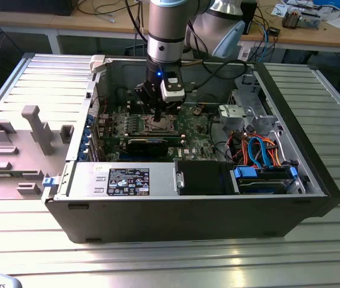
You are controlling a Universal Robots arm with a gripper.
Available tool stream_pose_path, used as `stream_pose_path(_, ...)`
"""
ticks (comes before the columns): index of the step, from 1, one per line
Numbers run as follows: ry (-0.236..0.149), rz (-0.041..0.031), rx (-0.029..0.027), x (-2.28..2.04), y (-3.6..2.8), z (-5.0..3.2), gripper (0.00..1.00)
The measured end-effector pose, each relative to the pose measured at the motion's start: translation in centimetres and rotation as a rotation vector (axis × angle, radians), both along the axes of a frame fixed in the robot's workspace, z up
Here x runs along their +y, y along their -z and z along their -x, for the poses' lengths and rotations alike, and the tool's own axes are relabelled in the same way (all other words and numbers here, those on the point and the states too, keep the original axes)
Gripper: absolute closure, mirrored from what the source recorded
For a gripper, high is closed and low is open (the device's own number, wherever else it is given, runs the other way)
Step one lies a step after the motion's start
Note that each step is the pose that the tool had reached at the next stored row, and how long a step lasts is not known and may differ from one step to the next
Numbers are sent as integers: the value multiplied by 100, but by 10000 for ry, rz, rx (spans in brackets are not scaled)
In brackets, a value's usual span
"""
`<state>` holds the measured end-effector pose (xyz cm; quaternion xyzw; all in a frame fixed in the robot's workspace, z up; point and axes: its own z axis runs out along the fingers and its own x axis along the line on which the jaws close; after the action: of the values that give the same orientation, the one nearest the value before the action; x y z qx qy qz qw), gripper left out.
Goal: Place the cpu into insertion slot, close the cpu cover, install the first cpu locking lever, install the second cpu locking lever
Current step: 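Install the first cpu locking lever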
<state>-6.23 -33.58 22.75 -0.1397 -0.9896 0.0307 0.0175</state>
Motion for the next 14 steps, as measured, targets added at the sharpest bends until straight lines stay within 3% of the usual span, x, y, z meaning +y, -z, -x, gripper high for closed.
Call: stream_pose_path(14,-265,1,0,0,1,0,89)
